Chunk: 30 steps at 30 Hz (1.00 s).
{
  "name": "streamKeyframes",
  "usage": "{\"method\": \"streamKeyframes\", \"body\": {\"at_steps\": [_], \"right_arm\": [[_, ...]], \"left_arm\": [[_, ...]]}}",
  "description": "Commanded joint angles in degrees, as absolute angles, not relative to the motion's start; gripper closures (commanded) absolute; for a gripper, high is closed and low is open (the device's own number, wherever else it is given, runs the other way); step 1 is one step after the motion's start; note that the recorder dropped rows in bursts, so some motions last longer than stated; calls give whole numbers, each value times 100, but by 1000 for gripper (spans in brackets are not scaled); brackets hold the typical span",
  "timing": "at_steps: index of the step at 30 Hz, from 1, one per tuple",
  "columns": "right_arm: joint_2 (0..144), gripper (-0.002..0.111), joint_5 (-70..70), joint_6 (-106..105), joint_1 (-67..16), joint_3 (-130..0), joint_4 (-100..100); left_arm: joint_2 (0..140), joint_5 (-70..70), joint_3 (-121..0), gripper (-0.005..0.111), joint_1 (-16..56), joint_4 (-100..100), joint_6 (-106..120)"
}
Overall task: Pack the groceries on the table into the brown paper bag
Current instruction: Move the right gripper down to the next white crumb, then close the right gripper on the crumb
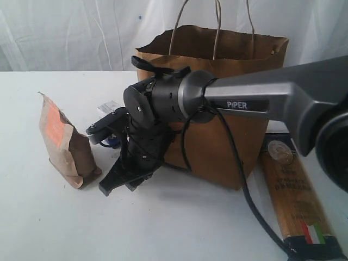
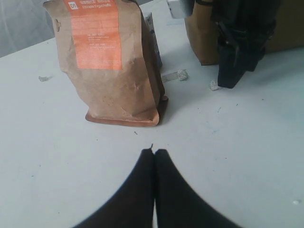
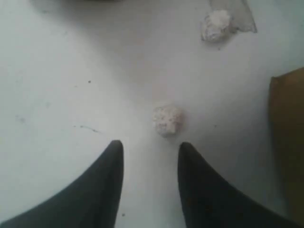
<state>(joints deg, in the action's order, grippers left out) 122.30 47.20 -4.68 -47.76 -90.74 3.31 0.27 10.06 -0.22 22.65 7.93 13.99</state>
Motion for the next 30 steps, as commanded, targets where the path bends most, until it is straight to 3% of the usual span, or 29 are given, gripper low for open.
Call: {"method": "streamKeyframes", "body": {"at_steps": [1, 5, 10, 16, 23, 30], "right_arm": [[12410, 72, 4773, -446, -4719, -9308, 310], [12575, 69, 4822, -446, -4710, -9495, 310], [12666, 59, 4825, -446, -4671, -9546, 422], [12734, 59, 4792, -446, -4634, -9546, 422], [12910, 71, 4882, -579, -4619, -9629, 611], [12778, 97, 5007, -641, -4669, -9672, 702]], "left_arm": [[0, 1004, 0, 107, 2243, 822, 1379], [0, 1004, 0, 107, 2243, 822, 1379], [0, 1004, 0, 107, 2243, 822, 1379], [0, 1004, 0, 107, 2243, 822, 1379], [0, 1004, 0, 107, 2243, 822, 1379], [0, 1004, 0, 107, 2243, 822, 1379]]}}
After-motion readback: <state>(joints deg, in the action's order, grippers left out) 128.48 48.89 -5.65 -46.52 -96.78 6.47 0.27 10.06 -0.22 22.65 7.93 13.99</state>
